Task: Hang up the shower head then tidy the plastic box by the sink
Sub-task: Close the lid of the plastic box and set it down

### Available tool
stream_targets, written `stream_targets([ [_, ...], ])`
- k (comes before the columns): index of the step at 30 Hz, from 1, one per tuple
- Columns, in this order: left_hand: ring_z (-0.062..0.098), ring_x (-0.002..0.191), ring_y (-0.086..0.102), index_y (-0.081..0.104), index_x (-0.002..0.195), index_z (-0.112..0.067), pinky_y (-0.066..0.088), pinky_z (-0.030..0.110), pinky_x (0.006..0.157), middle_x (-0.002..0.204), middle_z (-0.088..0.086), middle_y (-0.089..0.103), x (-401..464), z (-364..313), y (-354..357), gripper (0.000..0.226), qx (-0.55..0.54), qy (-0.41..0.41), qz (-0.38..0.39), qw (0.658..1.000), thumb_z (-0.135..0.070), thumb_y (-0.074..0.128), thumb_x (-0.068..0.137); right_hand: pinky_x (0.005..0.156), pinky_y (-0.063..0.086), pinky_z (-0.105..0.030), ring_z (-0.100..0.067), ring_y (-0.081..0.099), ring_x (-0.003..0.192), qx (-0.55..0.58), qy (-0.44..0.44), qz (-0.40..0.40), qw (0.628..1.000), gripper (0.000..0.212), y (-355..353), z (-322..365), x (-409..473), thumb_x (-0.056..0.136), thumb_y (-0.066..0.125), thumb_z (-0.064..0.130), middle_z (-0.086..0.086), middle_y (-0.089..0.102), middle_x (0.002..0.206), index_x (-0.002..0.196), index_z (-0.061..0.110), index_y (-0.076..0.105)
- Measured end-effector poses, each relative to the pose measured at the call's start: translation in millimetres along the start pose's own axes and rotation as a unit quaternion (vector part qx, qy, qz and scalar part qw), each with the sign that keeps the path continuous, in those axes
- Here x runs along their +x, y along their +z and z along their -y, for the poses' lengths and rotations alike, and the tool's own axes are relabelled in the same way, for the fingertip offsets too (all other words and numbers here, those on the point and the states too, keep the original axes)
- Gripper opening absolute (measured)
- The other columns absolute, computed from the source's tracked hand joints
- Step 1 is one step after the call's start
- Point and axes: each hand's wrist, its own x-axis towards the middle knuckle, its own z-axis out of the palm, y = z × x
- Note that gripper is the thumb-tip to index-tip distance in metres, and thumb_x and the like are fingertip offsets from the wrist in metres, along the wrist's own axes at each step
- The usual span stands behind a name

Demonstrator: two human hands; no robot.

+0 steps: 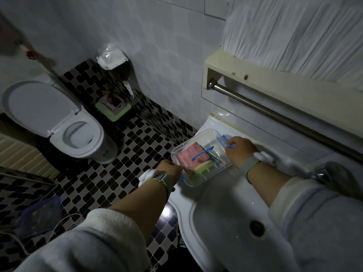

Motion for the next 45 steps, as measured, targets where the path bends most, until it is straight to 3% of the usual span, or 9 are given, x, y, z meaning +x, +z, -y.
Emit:
stream_targets([
  [6,0.034,0.088,0.07,0.06,0.104,-0.013,0.062,0.048,0.068,0.1,0.019,0.068,1.6,1.4,1.7,0.021,-0.018,-0.002,0.008,1.0,-0.029,0.062,0.09,0.078,0.043,-0.028,-0.027,0.056,0.087,0.086,0.026,0.008,0.996,0.028,9.8,-3.6,-0.5,0.095,0.05,0.025,-0.008,0.064,0.123,0.122,0.025,0.055],
  [11,0.032,0.083,0.073,0.047,0.125,-0.016,0.061,0.05,0.067,0.1,0.019,0.067,2.0,2.0,1.9,0.047,-0.044,-0.017,0.013,0.999,-0.03,0.067,0.085,0.095,0.044,-0.034,-0.033,0.057,0.118,0.145,0.061,-0.004,0.988,0.053,10.6,-1.2,-4.4,0.095,0.051,0.021,-0.01,0.055,0.14,0.146,0.02,0.039],
  [16,0.031,0.091,0.071,0.057,0.116,-0.007,0.06,0.05,0.079,0.102,0.018,0.068,1.8,2.5,-1.5,0.034,-0.049,-0.024,0.046,0.997,-0.029,0.063,0.091,0.082,0.052,-0.032,-0.033,0.062,0.085,0.031,-0.016,-0.053,0.998,0.028,8.6,-2.9,-7.6,0.088,0.049,0.026,-0.015,0.058,0.113,0.106,0.025,0.07],
  [23,0.028,0.083,0.072,0.06,0.115,-0.004,0.06,0.052,0.08,0.101,0.017,0.07,9.7,4.2,-0.1,0.033,-0.059,-0.027,0.055,0.996,-0.028,0.063,0.092,0.089,0.053,-0.039,-0.033,0.062,0.096,-0.014,-0.043,-0.067,0.997,0.025,11.8,-5.2,-10.7,0.095,0.053,0.026,-0.009,0.049,0.121,0.116,0.021,0.065],
  [31,0.031,0.079,0.07,0.059,0.106,-0.002,0.06,0.047,0.08,0.084,0.013,0.065,7.2,7.6,0.4,0.033,-0.063,-0.018,0.036,0.997,-0.032,0.064,0.093,0.085,0.05,-0.036,-0.033,0.063,0.089,0.02,-0.022,-0.071,0.997,0.024,16.1,-11.4,-21.7,0.096,0.05,0.027,-0.007,0.048,0.123,0.118,0.021,0.059],
  [34,0.031,0.078,0.073,0.063,0.094,-0.003,0.062,0.047,0.077,0.079,0.014,0.07,10.3,8.2,0.7,0.035,-0.028,0.005,0.013,1.0,-0.037,0.065,0.089,0.083,0.05,-0.035,-0.033,0.062,0.088,0.015,-0.018,-0.073,0.997,0.024,17.4,-12.9,-25.4,0.097,0.05,0.028,-0.008,0.049,0.122,0.118,0.021,0.058],
  [38,0.035,0.057,0.071,0.069,0.069,-0.015,0.062,0.048,0.062,0.06,0.009,0.071,47.2,22.3,13.1,0.058,0.076,0.037,-0.065,0.994,-0.067,0.049,0.055,0.082,0.05,-0.036,-0.033,0.062,0.088,0.008,-0.007,-0.078,0.997,0.025,18.7,-14.1,-31.0,0.097,0.049,0.029,-0.008,0.049,0.121,0.118,0.02,0.058],
  [41,0.028,0.051,0.063,0.064,0.069,-0.013,0.049,0.029,0.051,0.061,0.009,0.065,18.9,6.6,10.2,0.041,0.136,0.09,-0.089,0.983,-0.05,0.049,0.076,0.08,0.051,-0.037,-0.034,0.061,0.087,-0.001,0.005,-0.08,0.997,0.026,19.8,-16.1,-40.0,0.098,0.049,0.03,-0.009,0.049,0.121,0.119,0.018,0.057],
  [45,0.023,0.051,0.058,0.064,0.074,-0.011,0.037,0.026,0.047,0.065,0.007,0.065,10.8,3.5,11.1,0.034,0.16,0.145,-0.09,0.972,-0.038,0.048,0.088,0.075,0.048,-0.035,-0.03,0.057,0.08,0.021,0.029,-0.087,0.996,0.024,21.8,-21.2,-55.2,0.097,0.048,0.031,-0.009,0.052,0.116,0.116,0.017,0.056],
])
